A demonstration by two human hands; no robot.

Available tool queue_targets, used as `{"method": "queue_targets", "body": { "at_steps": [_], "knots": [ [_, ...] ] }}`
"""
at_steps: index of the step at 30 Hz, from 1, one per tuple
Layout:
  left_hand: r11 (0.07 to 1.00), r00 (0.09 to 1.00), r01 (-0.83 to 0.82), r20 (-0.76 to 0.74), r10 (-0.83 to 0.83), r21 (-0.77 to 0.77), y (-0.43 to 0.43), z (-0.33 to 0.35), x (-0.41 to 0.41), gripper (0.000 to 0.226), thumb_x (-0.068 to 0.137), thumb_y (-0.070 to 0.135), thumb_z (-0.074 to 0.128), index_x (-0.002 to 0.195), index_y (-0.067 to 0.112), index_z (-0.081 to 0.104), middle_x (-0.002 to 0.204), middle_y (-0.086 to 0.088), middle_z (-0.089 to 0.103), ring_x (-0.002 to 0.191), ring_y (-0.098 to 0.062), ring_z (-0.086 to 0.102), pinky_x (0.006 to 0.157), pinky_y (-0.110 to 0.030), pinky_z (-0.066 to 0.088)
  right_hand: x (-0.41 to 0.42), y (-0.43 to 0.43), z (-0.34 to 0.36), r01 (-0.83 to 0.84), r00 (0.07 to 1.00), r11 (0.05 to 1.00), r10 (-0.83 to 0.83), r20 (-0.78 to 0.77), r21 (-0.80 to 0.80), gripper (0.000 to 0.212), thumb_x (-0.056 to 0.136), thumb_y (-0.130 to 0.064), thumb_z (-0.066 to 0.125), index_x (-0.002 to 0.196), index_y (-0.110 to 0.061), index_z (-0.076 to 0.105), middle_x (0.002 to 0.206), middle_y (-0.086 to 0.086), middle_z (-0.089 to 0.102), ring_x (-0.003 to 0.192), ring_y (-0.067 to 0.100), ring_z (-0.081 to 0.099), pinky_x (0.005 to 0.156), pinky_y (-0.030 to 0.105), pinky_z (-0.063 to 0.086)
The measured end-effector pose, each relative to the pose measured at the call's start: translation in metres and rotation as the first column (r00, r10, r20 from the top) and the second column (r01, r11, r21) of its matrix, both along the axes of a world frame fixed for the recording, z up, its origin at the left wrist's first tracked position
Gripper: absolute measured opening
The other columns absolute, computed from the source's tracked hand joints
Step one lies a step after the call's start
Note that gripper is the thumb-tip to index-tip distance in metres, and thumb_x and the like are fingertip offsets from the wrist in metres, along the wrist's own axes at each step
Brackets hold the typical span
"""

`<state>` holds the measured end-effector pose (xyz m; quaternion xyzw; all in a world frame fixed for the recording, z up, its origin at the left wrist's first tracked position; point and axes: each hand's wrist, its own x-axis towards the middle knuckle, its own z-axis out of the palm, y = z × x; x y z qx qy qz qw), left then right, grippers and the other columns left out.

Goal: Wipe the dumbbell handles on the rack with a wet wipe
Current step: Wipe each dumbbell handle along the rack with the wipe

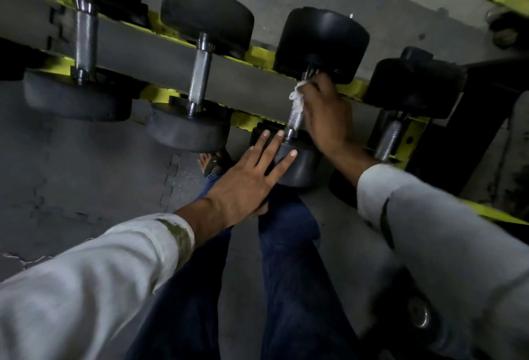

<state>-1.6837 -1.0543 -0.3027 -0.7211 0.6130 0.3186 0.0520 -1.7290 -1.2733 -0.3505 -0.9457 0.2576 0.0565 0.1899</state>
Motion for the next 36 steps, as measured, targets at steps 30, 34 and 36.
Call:
{"method": "queue_targets", "body": {
  "at_steps": [30,34,36],
  "knots": [
    [1.0,0.999,0.027,0.019,-0.027,0.0,0.002,-0.009,-0.002,0.126,0.085,0.057,0.07,0.161,0.01,-0.019,0.162,-0.031,-0.028,0.153,-0.048,-0.017,0.125,-0.056,0.016,-0.001,0.022,-0.018,0.094,0.984,0.995,-0.088,0.156,-0.031,0.027,0.089,-0.017,0.058,0.114,-0.016,0.066,0.125,0.006,0.056,0.113,0.025,0.053,0.084,0.031,0.047],
    [1.0,0.999,0.029,0.018,-0.029,0.002,0.002,-0.01,-0.001,0.127,0.084,0.056,0.071,0.161,0.01,-0.018,0.162,-0.031,-0.027,0.154,-0.048,-0.016,0.126,-0.055,0.016,0.007,0.002,-0.017,-0.066,0.998,0.97,0.063,-0.021,-0.234,0.033,0.092,-0.026,0.056,0.124,-0.02,0.059,0.133,-0.001,0.052,0.097,0.026,0.062,0.07,0.035,0.051],
    [1.0,0.999,0.03,0.019,-0.03,0.007,0.002,-0.008,0.0,0.127,0.084,0.055,0.073,0.161,0.011,-0.019,0.162,-0.031,-0.027,0.154,-0.048,-0.016,0.126,-0.055,0.015,-0.004,0.006,-0.01,-0.197,0.98,0.973,0.192,-0.053,-0.118,0.028,0.094,-0.025,0.054,0.122,-0.02,0.059,0.13,-0.003,0.052,0.093,0.025,0.064,0.068,0.035,0.052]
  ]
}}
